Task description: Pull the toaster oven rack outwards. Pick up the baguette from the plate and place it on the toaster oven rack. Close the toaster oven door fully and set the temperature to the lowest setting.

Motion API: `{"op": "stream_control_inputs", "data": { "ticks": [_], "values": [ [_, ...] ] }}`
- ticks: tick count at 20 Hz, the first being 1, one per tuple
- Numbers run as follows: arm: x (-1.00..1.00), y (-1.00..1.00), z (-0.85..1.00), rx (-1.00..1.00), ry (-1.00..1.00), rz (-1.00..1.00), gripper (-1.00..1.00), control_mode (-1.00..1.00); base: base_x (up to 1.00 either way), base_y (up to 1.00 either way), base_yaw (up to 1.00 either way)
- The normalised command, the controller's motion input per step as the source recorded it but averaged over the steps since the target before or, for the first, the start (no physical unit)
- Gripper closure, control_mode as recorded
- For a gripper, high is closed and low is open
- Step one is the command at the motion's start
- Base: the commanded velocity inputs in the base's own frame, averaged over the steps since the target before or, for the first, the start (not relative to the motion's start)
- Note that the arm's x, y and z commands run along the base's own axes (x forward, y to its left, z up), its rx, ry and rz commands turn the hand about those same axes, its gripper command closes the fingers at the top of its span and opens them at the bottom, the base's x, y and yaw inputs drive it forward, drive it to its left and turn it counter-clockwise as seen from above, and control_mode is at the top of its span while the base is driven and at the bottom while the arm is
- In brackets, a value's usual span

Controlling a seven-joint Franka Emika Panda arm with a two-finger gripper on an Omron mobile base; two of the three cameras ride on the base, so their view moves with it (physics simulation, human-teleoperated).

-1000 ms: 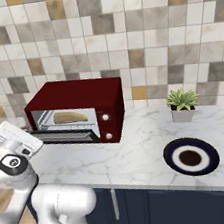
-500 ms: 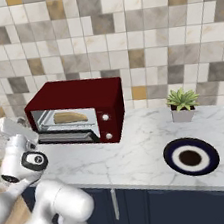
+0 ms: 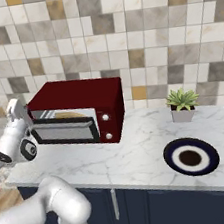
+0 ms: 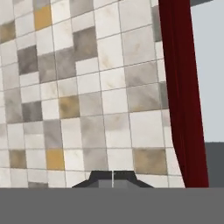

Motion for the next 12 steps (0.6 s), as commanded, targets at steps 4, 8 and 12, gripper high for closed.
{"op": "stream_control_inputs", "data": {
  "ticks": [4,8,12],
  "values": [
    [1.00,-0.53,-0.11,0.50,-0.07,0.45,1.00,-1.00,0.00,0.00,0.00],
    [0.92,-0.60,-0.15,0.46,-0.09,0.45,1.00,-1.00,0.00,0.00,0.00],
    [0.83,-0.68,-0.13,0.44,-0.11,0.44,1.00,-1.00,0.00,0.00,0.00]
  ]
}}
